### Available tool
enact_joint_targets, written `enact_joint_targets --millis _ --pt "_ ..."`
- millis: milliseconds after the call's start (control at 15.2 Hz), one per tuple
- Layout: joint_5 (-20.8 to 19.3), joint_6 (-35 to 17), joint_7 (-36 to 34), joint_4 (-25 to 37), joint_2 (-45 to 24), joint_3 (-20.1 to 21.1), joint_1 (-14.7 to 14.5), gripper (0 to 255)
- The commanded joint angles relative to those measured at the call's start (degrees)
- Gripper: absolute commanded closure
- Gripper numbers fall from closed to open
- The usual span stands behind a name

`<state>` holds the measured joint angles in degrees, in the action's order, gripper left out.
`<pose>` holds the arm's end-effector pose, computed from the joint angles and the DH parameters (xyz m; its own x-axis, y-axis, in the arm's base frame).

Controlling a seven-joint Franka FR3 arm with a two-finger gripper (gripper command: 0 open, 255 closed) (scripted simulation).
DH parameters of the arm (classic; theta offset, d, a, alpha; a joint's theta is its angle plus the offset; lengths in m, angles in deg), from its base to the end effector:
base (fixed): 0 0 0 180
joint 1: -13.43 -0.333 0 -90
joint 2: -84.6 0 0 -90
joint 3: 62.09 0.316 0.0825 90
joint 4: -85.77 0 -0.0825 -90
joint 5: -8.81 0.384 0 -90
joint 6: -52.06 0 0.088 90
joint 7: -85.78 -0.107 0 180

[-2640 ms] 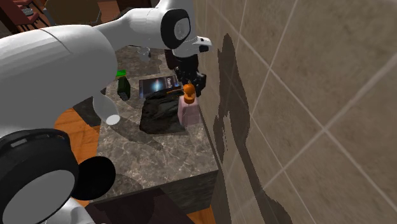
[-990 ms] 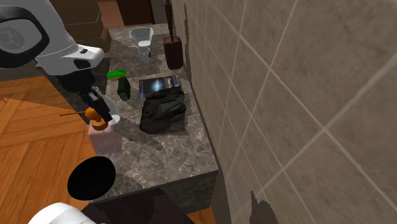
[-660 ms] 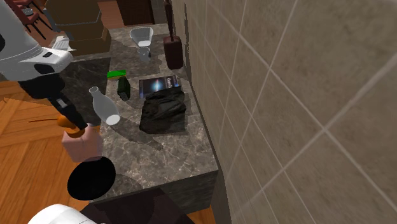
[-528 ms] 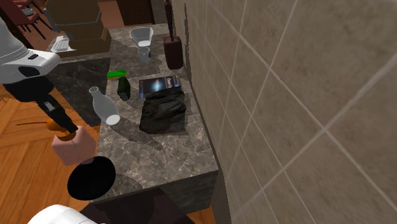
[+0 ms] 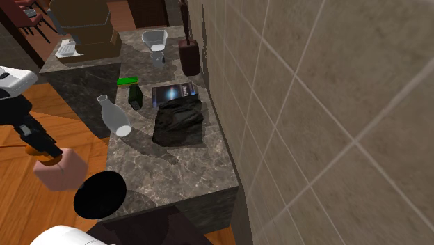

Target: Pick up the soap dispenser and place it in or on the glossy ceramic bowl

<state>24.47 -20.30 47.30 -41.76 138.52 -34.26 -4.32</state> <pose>0.1101 0.2649 0.6182 1.0000 -0.0051 -0.0006 -0.0050 -0.9882 0.1534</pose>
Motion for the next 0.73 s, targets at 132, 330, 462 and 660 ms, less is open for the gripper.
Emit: enact_joint_targets --millis 132,330,462,660 --pt "0.9 -2.3 0.0 -3.8 1.5 0.7 -0.6 255" --pt "1.6 -4.1 0.0 -6.5 2.5 1.3 -1.0 255" --pt "2.1 -5.3 0.0 -8.3 3.1 1.7 -1.3 255" --pt "2.8 -7.1 0.1 -10.8 3.9 2.5 -1.7 255"
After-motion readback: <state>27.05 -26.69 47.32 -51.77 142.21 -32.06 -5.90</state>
